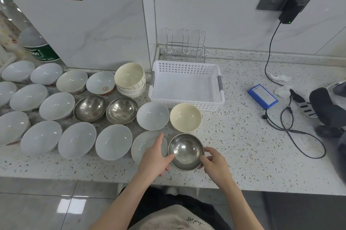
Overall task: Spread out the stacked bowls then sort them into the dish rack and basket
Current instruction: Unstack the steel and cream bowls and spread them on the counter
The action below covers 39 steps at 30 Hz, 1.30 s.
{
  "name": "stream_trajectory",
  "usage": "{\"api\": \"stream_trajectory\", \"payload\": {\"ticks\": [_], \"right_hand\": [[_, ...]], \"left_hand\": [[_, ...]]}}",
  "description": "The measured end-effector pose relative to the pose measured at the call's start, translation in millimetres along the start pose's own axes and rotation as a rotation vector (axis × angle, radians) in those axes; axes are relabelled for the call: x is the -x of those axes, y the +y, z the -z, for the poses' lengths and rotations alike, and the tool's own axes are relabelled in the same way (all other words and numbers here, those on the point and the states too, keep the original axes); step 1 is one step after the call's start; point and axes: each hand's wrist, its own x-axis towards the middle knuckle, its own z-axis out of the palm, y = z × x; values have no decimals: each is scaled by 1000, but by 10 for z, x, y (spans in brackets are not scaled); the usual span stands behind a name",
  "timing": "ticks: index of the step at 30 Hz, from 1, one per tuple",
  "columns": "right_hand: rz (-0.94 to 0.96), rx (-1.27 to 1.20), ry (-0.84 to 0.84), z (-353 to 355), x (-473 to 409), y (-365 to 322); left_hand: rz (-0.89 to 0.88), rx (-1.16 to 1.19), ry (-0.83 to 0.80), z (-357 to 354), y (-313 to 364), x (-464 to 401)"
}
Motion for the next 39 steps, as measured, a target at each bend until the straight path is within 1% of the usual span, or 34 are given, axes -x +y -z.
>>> {"api": "stream_trajectory", "payload": {"ticks": [7, 17, 20, 24, 28, 30, 35, 39], "right_hand": [[-12, -1, -12, -5, -5, 13], [-29, 58, -65, 27, -49, 26], [-25, 99, -26, 52, -52, 5], [-46, 123, 89, 102, -66, -72], [6, 115, 224, 133, -127, -198], [40, 93, 266, 128, -168, -294], [117, 73, 266, -34, -310, -687], [174, 92, 228, -297, -478, -1091]], "left_hand": [[2, -67, 13, -31, 6, -32], [-5, -83, -3, -19, 8, -72], [-9, -37, -1, 21, 1, -85], [-27, 55, 38, 137, -1, -117], [-30, 136, 105, 349, -36, -190], [-25, 207, 132, 486, -68, -240], [-1, 450, 215, 951, -137, -430], [28, 512, 311, 1420, -155, -740]]}}
